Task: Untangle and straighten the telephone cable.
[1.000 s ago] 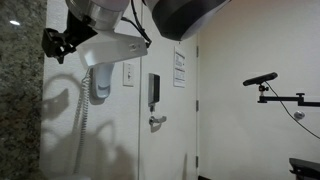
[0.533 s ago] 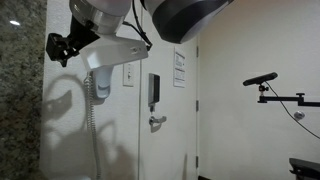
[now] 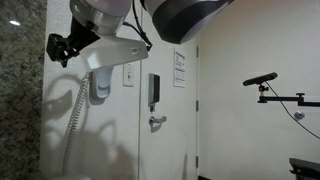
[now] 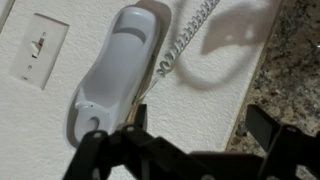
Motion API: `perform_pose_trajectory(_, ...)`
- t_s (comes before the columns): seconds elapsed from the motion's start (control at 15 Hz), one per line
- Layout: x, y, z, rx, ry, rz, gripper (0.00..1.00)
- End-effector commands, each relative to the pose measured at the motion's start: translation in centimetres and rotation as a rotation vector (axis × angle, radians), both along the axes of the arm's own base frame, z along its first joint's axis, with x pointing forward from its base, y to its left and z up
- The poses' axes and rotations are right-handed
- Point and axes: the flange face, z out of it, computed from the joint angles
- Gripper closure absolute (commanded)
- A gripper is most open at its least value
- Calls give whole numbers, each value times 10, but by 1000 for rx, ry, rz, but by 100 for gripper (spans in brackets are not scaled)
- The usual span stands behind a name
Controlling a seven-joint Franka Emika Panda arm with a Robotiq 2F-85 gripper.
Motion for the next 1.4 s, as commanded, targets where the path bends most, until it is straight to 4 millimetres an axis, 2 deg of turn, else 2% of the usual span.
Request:
perform_pose_trajectory(0.0,0,1,1,0,1,0,0)
perform_pose_trajectory(1.13,0,2,-6,-4,11,2,0)
perform_pose_trajectory(1.33,-11,6,-7,-24,11,18,0)
